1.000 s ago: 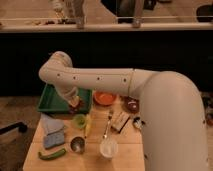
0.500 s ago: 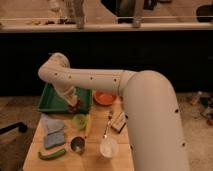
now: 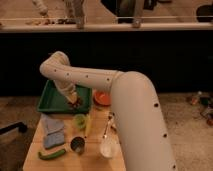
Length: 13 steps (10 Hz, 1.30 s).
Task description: Place grapes in tray
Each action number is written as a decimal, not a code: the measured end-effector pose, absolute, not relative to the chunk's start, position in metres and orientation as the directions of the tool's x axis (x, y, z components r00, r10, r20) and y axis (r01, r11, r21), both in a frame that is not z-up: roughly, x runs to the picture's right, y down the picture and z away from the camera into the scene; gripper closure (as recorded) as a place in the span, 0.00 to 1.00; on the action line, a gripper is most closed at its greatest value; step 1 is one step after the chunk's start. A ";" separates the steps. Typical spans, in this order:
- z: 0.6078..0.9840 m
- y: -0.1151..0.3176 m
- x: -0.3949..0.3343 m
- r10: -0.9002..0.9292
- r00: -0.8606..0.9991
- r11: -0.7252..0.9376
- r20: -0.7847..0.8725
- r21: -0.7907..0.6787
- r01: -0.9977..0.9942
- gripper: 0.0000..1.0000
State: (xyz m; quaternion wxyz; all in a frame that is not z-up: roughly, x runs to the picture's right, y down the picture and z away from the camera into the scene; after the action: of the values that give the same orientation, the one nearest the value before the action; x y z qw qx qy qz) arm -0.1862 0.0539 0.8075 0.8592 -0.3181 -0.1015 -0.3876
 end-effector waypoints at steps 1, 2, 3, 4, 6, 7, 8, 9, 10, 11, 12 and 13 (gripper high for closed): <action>0.811 0.052 -0.186 -0.590 0.689 0.505 0.420 -0.475 0.721 1.00; 0.816 0.050 -0.185 -0.573 0.705 0.515 0.418 -0.486 0.707 1.00; 0.822 0.051 -0.184 -0.555 0.718 0.522 0.419 -0.496 0.694 1.00; 0.827 0.053 -0.183 -0.544 0.726 0.526 0.421 -0.503 0.686 1.00; 0.841 0.059 -0.181 -0.515 0.743 0.530 0.428 -0.522 0.668 1.00; 0.847 0.061 -0.181 -0.505 0.748 0.531 0.430 -0.528 0.662 1.00; 0.853 0.063 -0.182 -0.500 0.749 0.531 0.435 -0.529 0.662 0.99; 0.856 0.064 -0.184 -0.499 0.748 0.531 0.437 -0.528 0.663 0.98; 0.856 0.063 -0.184 -0.500 0.748 0.531 0.438 -0.527 0.664 0.98; 0.856 0.064 -0.183 -0.500 0.748 0.530 0.437 -0.529 0.663 0.98; 0.856 0.064 -0.183 -0.500 0.748 0.530 0.437 -0.529 0.663 0.98; 0.856 0.063 -0.183 -0.500 0.748 0.530 0.437 -0.528 0.663 0.98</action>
State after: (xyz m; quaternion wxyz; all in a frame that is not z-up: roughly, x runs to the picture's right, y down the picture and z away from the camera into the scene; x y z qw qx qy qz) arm -0.1832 0.0635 0.8556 0.8668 -0.3499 -0.1167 -0.3355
